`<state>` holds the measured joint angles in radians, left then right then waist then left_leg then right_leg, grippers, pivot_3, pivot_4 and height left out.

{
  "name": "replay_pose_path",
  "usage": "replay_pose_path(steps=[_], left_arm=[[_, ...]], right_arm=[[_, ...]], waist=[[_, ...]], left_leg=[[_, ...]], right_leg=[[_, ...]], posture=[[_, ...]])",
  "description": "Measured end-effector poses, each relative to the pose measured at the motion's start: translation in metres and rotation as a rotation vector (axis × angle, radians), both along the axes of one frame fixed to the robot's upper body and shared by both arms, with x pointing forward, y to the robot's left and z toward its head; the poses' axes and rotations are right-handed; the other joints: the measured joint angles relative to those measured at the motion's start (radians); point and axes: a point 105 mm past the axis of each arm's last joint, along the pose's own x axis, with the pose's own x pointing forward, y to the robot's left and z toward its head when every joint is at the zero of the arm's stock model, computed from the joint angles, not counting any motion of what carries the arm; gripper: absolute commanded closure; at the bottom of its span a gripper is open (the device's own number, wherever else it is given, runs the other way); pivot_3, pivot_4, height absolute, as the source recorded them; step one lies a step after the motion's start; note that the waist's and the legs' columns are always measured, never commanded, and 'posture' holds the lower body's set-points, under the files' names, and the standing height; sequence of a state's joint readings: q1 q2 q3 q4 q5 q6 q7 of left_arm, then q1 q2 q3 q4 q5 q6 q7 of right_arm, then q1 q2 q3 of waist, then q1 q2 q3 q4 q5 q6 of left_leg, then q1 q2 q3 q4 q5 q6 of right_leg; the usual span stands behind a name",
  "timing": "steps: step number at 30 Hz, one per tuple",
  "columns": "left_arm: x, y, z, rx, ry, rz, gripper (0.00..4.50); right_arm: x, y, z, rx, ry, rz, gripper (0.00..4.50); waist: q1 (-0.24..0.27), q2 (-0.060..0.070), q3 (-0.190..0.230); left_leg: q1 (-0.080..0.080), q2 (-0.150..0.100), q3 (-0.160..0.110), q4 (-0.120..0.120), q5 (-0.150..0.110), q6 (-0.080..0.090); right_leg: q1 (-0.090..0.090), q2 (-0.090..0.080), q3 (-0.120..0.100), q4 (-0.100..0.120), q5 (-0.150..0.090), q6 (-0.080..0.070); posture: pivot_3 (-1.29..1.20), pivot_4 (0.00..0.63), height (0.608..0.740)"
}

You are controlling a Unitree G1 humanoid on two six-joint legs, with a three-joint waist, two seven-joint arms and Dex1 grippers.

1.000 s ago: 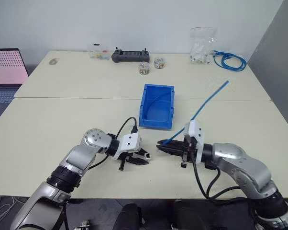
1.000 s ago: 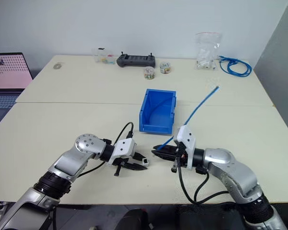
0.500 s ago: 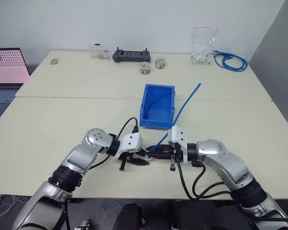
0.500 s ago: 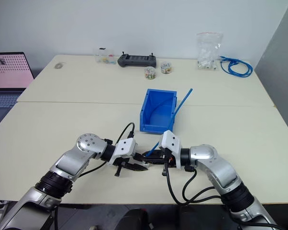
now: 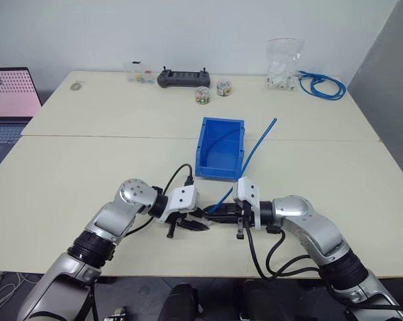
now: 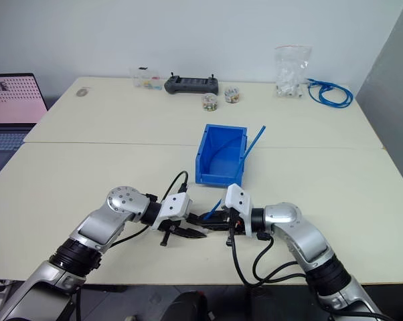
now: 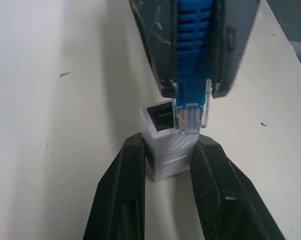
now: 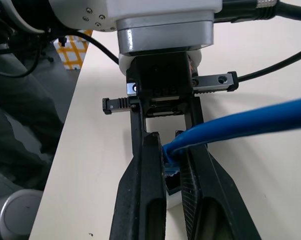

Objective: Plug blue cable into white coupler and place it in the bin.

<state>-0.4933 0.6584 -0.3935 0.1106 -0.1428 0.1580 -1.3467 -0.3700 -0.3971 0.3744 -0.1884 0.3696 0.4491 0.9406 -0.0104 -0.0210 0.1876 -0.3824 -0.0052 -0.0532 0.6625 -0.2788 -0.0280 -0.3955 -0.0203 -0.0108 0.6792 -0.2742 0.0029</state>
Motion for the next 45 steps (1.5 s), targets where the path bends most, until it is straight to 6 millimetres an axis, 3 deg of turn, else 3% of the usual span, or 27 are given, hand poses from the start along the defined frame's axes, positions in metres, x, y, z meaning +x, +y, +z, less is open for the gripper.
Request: replay_pose_path(steps=[7, 13, 45], left_arm=[[0.000, 0.000, 0.000, 0.000, -0.011, -0.005, 3.57], [0.000, 0.001, 0.000, -0.001, -0.013, -0.002, 3.57], [-0.001, 0.004, -0.002, 0.000, -0.009, 0.009, 3.58]], right_arm=[[0.003, -0.009, 0.006, 0.023, 0.038, -0.022, 4.39], [0.005, -0.010, 0.000, -0.008, 0.027, -0.021, 4.39], [0.007, 0.000, -0.003, -0.074, -0.113, 0.103, 4.39]], waist=[[0.000, 0.000, 0.000], [0.000, 0.000, 0.000], [-0.012, 0.000, -0.001]], left_leg=[[0.000, 0.000, 0.000, 0.000, 0.000, 0.000], [0.000, 0.000, 0.000, 0.000, 0.000, 0.000], [0.003, 0.000, 0.000, 0.000, 0.000, 0.000]], right_leg=[[0.000, 0.000, 0.000, 0.000, 0.000, -0.001], [0.000, 0.000, 0.000, 0.000, 0.000, -0.001], [0.002, 0.000, 0.000, 0.001, 0.000, -0.001]], posture=[[0.00, 0.150, 0.740], [0.00, 0.150, 0.740], [0.00, 0.150, 0.740]])
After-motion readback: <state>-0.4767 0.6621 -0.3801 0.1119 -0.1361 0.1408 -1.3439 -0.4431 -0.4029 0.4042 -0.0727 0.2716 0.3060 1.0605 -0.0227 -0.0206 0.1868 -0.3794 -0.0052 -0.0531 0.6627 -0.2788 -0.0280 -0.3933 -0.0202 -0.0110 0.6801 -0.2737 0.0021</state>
